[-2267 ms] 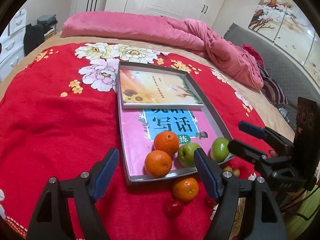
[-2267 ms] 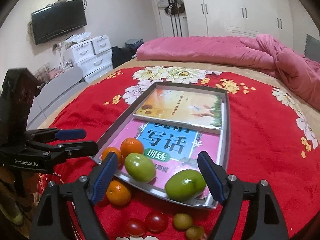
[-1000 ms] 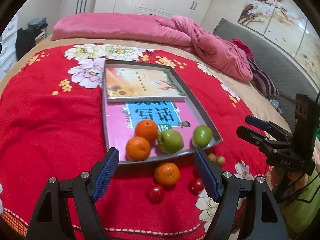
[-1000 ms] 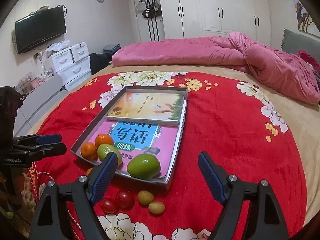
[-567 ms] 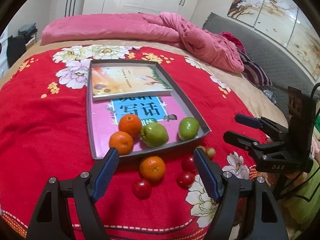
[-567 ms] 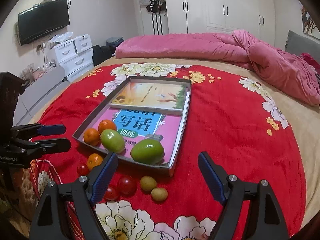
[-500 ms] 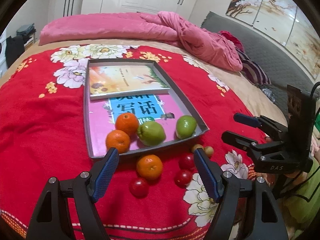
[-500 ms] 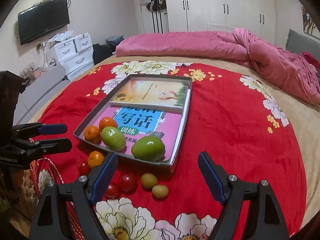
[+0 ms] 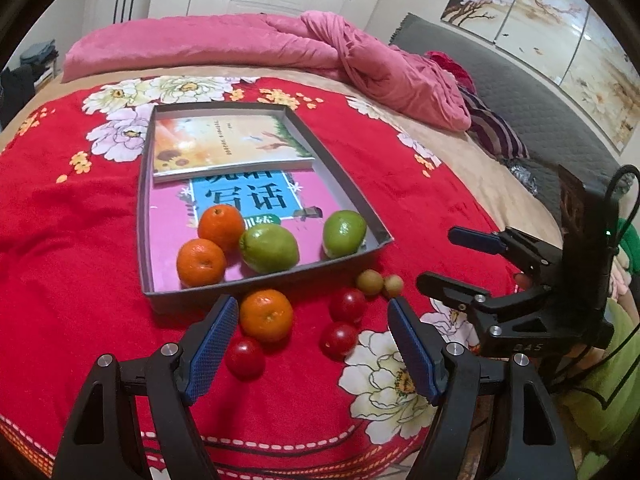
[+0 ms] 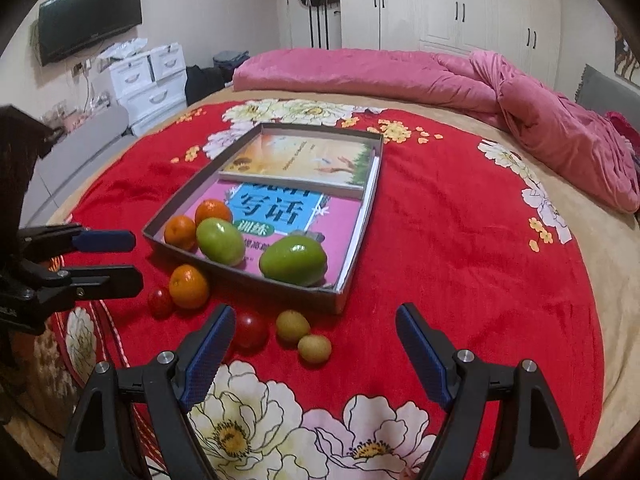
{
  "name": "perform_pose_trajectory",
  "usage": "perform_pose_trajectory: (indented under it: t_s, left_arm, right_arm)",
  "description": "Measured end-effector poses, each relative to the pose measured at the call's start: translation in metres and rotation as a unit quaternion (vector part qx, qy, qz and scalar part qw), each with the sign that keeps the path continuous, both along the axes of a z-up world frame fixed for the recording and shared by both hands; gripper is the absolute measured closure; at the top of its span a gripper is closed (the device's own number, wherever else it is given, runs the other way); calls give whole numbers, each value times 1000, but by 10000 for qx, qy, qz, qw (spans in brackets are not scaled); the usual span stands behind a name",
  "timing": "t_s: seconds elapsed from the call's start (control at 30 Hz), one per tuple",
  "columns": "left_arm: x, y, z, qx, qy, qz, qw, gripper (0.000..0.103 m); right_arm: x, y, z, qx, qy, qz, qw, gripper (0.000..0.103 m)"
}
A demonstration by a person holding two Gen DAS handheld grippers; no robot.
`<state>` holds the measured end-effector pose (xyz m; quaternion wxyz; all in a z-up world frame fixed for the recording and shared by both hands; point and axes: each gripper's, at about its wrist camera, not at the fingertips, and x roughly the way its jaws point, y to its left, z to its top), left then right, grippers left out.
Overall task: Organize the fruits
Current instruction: 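Withdraw both open tools from the tray toward the loose fruits, then grasp a red cherry tomato with the left tool while the right tool grasps a small brown kiwi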
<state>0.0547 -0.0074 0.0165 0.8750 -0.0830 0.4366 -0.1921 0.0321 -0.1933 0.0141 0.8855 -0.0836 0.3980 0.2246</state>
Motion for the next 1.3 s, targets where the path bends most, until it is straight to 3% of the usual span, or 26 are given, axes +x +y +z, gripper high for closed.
perform_pose_trajectory:
  t_s: [0.5, 0.87, 1.13, 1.3]
  left_arm:
    - [-8, -21, -13, 112, 262, -294, 9992, 25]
    - [-9, -37, -30, 425, 381, -538, 9969, 25]
    - [-7, -44, -36, 477, 364, -648, 9961, 44]
    - [-4, -48, -42, 475, 432, -708, 9954, 48]
  right_arm:
    - [-1, 0, -12, -195, 267, 2, 9995, 21]
    - [1, 3, -28, -378, 530, 129, 9978, 21]
    - [11, -2, -39, -286, 819, 16, 9962, 22]
    - [18, -1, -46, -270, 951, 91, 9951, 39]
